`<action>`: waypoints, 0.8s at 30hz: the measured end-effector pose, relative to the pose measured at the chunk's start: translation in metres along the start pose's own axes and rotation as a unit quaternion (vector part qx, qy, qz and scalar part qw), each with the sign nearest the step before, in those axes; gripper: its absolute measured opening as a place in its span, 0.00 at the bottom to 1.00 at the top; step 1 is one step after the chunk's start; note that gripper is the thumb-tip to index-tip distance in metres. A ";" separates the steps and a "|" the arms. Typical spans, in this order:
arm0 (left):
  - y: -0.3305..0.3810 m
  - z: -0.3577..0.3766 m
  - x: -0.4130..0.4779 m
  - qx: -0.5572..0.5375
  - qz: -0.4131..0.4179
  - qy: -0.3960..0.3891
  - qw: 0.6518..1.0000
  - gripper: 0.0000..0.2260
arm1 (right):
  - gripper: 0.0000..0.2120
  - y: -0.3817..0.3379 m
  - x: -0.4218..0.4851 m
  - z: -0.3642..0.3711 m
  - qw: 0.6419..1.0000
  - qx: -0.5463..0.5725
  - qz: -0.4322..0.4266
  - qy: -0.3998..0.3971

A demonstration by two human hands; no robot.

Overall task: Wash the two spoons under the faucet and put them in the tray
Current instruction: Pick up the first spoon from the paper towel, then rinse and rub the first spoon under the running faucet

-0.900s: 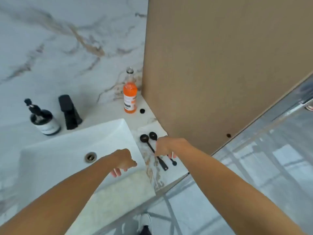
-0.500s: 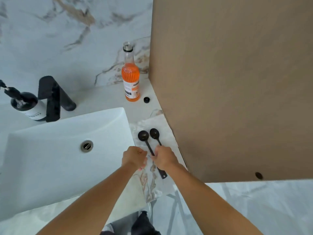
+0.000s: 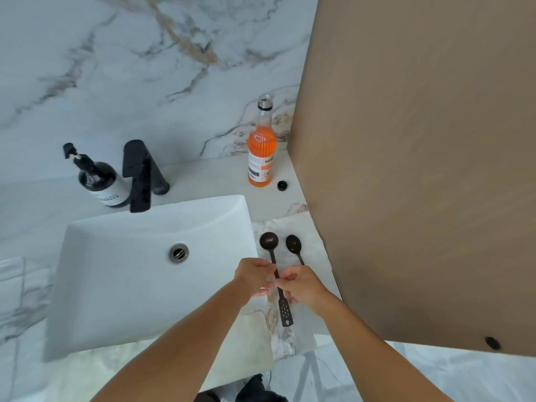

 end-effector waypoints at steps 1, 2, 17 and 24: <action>-0.002 -0.007 -0.003 -0.017 -0.005 -0.012 1.000 0.06 | 0.07 -0.004 -0.002 0.006 1.000 0.005 0.004 0.000; -0.005 -0.016 -0.005 -0.034 -0.009 -0.020 0.999 0.07 | 0.07 -0.008 -0.004 0.014 1.000 0.011 0.004 0.002; 0.008 -0.300 -0.023 -0.110 0.080 0.184 0.973 0.12 | 0.03 -0.109 0.004 0.188 0.993 0.101 0.029 -0.054; 0.112 -0.346 -0.040 -0.037 0.212 0.251 0.944 0.14 | 0.06 -0.134 0.003 0.203 0.994 0.110 0.015 -0.024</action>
Point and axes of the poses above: each hand's wrist, its own x-axis towards the middle knuckle, its own z-axis out of the palm, y = z × x, the point moved 10 cm from there along x, towards the middle knuckle, and after that the axes turned 1 degree about -z, right-handed, at the moved point
